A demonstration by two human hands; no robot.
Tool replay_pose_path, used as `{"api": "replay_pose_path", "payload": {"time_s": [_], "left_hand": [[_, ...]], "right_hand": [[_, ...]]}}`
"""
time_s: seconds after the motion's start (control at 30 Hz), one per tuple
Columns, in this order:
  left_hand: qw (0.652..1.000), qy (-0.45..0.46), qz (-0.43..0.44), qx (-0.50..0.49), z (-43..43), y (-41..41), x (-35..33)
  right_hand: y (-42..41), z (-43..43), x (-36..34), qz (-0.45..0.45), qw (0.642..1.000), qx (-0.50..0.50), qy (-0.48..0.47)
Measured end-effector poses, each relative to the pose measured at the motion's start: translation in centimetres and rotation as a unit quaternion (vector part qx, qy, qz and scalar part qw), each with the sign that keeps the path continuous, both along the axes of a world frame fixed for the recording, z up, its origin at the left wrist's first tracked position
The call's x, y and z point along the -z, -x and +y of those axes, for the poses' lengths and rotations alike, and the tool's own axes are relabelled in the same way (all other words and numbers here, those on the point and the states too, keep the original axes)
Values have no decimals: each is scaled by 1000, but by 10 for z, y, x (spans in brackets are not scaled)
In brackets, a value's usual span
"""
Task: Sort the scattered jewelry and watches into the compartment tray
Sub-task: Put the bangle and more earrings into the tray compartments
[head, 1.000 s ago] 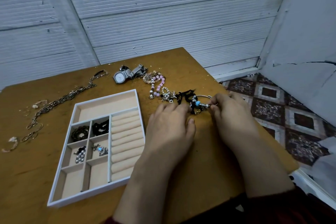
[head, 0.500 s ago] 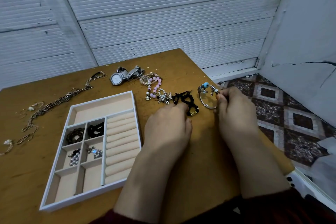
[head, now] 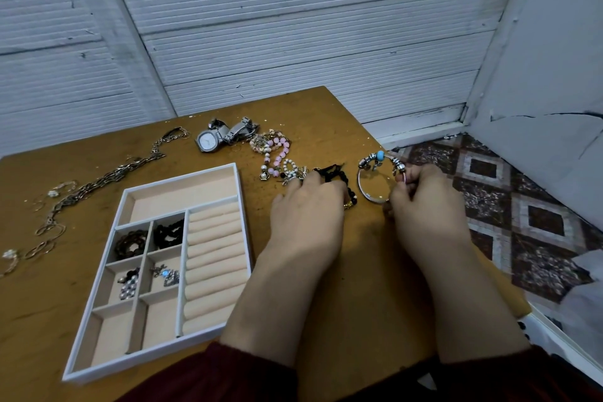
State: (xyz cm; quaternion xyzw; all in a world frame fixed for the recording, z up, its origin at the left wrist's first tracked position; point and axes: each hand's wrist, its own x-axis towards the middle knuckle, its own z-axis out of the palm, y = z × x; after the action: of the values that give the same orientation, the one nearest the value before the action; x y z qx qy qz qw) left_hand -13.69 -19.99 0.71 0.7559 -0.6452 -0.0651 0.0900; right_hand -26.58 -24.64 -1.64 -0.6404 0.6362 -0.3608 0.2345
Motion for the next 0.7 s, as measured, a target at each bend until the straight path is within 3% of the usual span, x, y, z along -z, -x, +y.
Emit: {"api": "replay_pose_path", "payload": {"time_s": [0.2, 0.4, 0.7], "left_hand": [[999, 36, 10, -4, 0, 1, 4], [993, 94, 73, -13, 2, -2, 3], [938, 185, 291, -33, 5, -3, -6]], "right_hand": [[2, 3, -3, -4, 1000, -12, -1], [1, 3, -2, -2, 1000, -12, 6], [3, 7, -7, -18, 1000, -17, 5]]}}
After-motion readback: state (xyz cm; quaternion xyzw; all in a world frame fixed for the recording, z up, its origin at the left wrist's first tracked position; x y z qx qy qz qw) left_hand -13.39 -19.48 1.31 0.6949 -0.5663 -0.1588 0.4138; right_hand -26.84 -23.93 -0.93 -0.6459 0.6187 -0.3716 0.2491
